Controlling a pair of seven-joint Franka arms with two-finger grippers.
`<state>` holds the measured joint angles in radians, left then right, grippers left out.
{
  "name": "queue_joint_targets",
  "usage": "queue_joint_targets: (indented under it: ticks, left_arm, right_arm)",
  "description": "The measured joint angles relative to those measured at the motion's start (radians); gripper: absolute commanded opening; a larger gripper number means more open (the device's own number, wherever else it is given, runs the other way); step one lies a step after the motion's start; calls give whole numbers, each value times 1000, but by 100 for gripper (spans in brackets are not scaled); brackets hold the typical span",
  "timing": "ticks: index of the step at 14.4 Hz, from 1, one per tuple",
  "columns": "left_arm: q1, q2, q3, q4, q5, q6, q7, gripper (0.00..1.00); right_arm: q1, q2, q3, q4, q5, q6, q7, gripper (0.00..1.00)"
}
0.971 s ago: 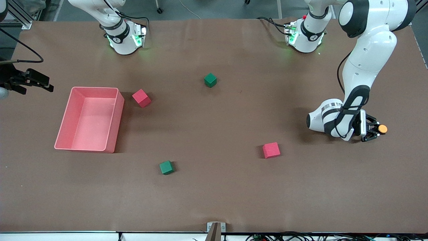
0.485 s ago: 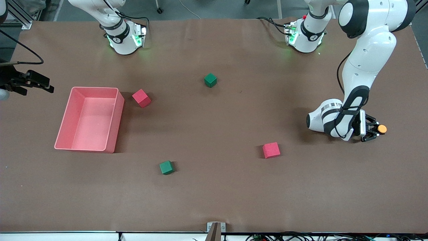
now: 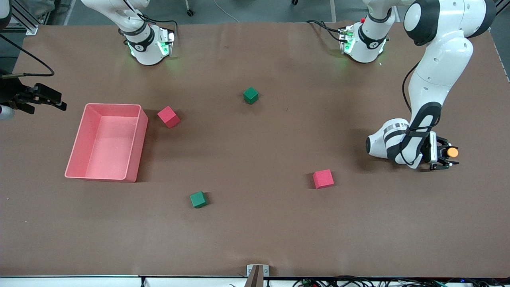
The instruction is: Place and upright button with both arms
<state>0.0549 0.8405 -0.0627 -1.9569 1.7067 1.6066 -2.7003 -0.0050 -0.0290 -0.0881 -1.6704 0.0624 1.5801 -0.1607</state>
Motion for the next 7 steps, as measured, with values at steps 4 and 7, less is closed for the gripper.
queue_joint_targets:
  ticks: [4, 7]
  left_arm:
    - [4, 1, 0, 0, 0, 1, 2, 100]
    - [4, 7, 0, -5, 0, 1, 4, 100]
  right_arm:
    - [0, 0, 0, 0, 0, -4, 0, 100]
    - [-1, 0, -1, 0, 0, -15, 0, 100]
